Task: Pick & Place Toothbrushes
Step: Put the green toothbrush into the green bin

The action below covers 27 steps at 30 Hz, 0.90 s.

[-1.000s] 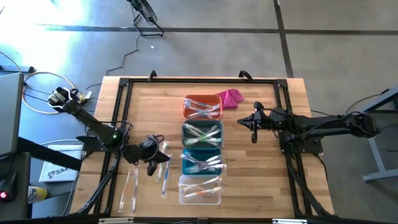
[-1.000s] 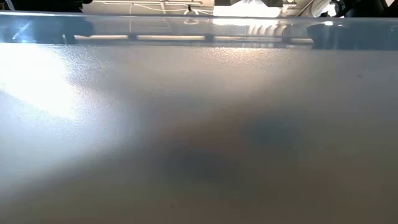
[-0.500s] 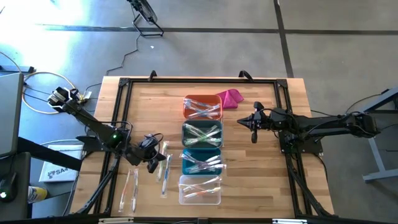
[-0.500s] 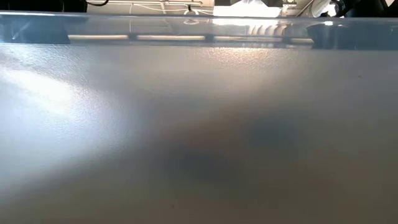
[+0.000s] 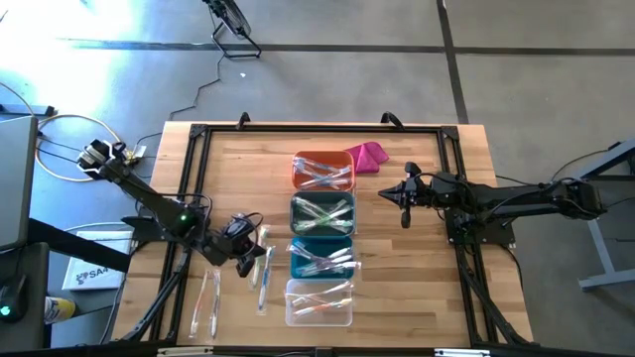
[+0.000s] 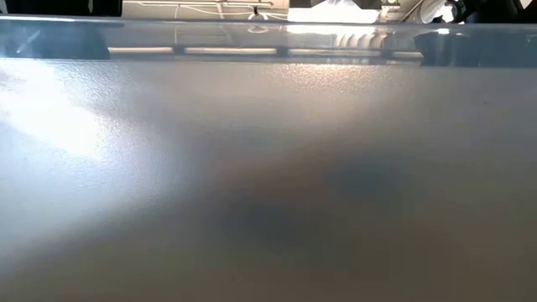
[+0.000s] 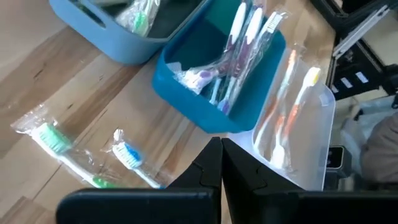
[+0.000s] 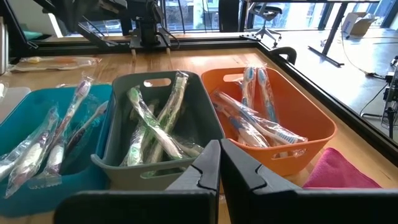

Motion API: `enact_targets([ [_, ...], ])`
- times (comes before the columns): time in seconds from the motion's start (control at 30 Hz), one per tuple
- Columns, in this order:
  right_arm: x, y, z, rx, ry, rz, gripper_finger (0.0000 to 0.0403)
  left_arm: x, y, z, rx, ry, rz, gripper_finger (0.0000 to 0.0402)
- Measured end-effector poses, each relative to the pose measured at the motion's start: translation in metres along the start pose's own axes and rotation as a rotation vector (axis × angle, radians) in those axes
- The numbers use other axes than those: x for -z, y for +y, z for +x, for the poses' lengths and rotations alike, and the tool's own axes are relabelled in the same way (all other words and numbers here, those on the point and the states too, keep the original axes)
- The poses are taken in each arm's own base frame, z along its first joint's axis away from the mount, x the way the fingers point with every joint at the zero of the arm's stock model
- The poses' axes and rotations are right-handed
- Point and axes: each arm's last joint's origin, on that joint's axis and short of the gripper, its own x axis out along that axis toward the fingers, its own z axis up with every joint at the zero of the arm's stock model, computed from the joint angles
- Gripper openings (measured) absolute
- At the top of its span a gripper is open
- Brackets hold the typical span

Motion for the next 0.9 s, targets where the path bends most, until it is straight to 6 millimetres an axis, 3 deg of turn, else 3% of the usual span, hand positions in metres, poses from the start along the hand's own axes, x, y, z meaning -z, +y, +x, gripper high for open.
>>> enact_targets([
  [0.27, 0.000, 0.000, 0.000, -0.001, 0.000, 0.000, 0.0004, -0.002, -0.010, 0.005, -0.190, 0.078, -0.045, 0.0000],
  [0.5, 0.000, 0.000, 0.000, -0.001, -0.001, 0.000, 0.0004, 0.004, -0.010, 0.012, -0.227, 0.163, -0.158, 0.0000],
  [0.77, 0.000, 0.000, 0.000, -0.001, -0.001, 0.000, 0.0004, 0.005, -0.010, 0.011, -0.212, 0.206, -0.061, 0.0000],
  [0.9, 0.000, 0.000, 0.000, -0.001, -0.001, 0.000, 0.0004, 0.008, -0.005, 0.015, -0.274, 0.217, -0.078, 0.0023],
])
